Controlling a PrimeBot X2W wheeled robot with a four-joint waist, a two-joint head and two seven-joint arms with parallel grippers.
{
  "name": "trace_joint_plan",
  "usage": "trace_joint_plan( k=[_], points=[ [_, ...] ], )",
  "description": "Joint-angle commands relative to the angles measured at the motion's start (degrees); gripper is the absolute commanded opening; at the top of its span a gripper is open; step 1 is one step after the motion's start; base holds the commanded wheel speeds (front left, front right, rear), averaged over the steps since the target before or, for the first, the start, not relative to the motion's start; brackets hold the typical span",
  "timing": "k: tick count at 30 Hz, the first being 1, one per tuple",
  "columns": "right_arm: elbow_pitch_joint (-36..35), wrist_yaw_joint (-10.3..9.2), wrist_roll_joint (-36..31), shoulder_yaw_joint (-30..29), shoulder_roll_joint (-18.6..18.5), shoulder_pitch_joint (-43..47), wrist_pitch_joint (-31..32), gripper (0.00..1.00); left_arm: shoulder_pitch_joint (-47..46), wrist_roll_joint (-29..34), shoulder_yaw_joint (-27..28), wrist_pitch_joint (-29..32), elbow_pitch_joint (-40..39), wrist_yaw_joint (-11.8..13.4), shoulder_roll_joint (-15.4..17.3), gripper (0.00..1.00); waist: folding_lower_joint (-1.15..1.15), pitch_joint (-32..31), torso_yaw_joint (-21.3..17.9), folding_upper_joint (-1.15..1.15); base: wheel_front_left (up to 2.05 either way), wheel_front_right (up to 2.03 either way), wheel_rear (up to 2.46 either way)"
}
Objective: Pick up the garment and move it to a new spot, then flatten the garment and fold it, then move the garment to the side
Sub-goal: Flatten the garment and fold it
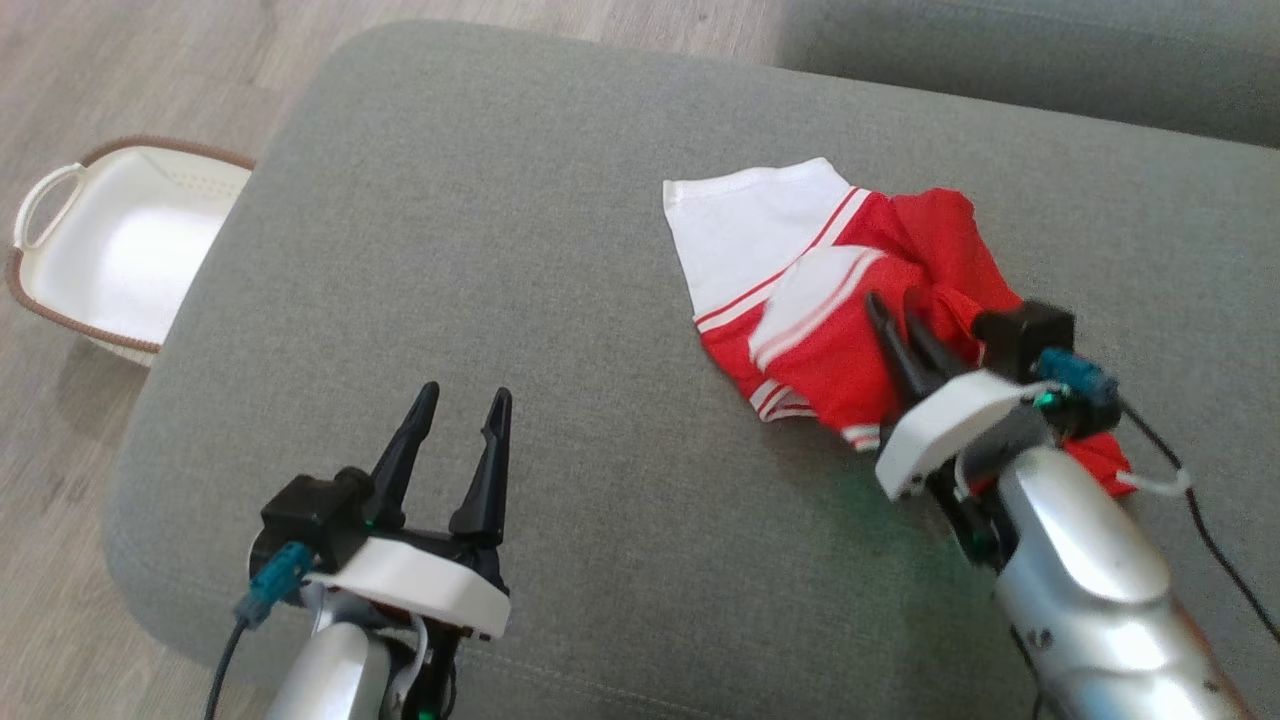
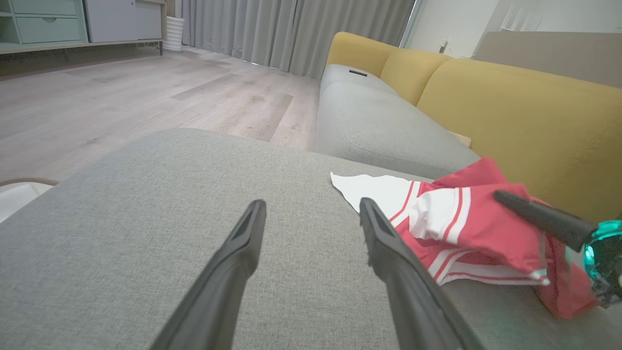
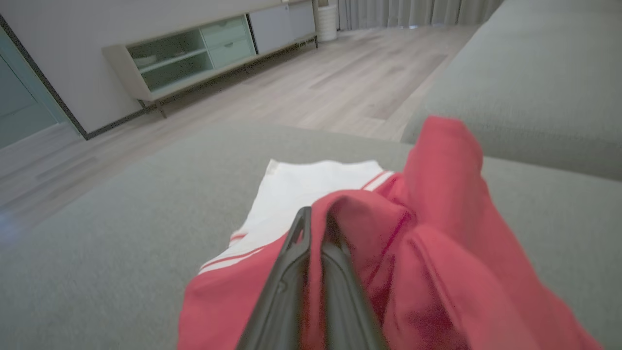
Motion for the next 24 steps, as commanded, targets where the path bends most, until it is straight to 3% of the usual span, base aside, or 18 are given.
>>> trace_joint_plan(
  k=[1, 15, 24],
  points=[
    [-2.2, -0.05, 0.5, 1.0, 0.8, -4.0, -1.9, 0.0, -2.1, -0.6, 1.6, -0.3, -1.6, 0.5, 0.2, 1.0, 0.0, -0.8, 0.1, 0.0, 0.0, 0.0, 0.0],
    [-7.8, -0.05, 1.1, -1.7, 2.0, -20.1, -9.1, 0.0, -1.5, -0.8, 2.4, -0.3, -2.1, 0.9, 0.2, 1.0, 0.0, -3.3, 0.4, 0.0, 0.0, 0.0, 0.0],
    [-8.3, -0.05, 5.3, 19.7, 2.0, -7.0, -1.3, 0.0, -0.6, -1.3, 2.6, -0.3, -1.9, 1.0, 0.2, 1.0, 0.0, -2.9, 0.4, 0.0, 0.0, 0.0, 0.0]
  ],
)
